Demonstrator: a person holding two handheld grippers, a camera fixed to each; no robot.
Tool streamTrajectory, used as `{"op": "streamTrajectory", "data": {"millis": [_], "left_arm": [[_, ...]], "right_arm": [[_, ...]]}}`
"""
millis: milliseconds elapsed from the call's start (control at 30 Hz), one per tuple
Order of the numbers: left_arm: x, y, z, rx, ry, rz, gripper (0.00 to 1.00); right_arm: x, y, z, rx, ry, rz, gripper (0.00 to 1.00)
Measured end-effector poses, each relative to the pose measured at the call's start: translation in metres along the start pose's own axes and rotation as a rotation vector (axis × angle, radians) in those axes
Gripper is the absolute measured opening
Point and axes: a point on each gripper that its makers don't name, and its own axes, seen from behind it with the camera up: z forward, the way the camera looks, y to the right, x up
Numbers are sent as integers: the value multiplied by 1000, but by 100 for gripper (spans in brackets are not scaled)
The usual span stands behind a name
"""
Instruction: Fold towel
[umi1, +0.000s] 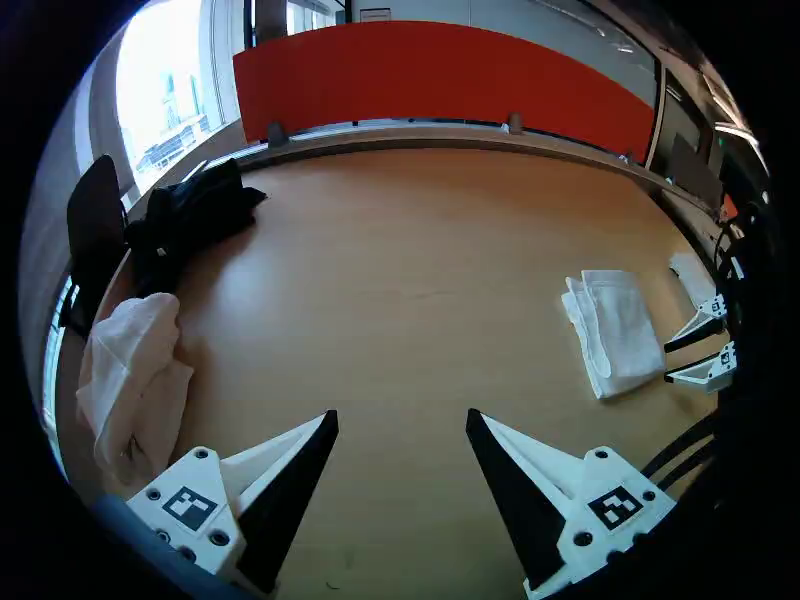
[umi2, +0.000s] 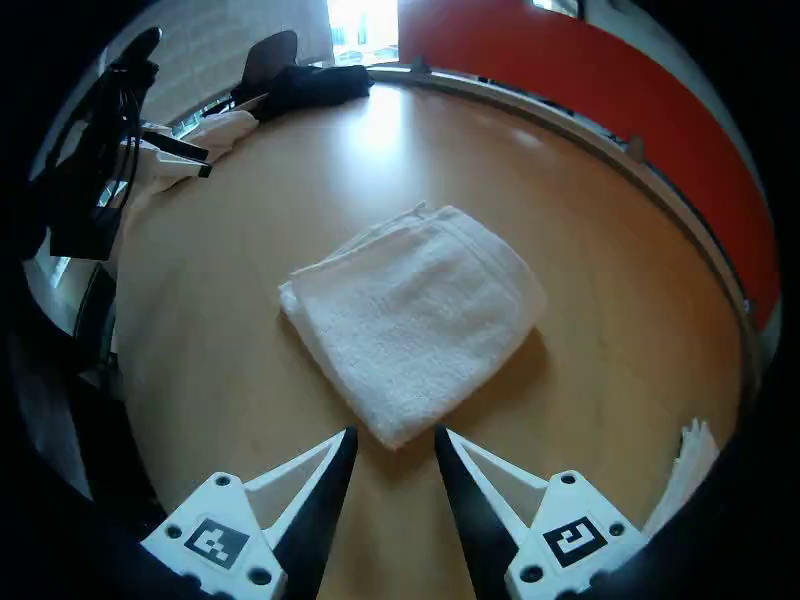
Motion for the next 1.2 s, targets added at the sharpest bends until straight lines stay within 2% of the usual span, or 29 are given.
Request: {"op": "streamTrajectory", "data": {"millis": [467,600,900,1000,1200], "left_arm": [[0,0,1,1,0,-1,95],[0,0,2,1,0,-1,95],[-1,-2,1,3,0,-3,95],[-1,-2,1,4,0,-3,95],[-2,-1,2,3,-1,-3,95]], "right_arm": [[-9,1,5,-15,-20,-11,56],[-10,2,5,-21,-20,-12,47],[-10,2,6,-22,-14,-5,10],[-9,2,8,-22,-6,1,6],[-6,3,9,-23,9,14,5]]}}
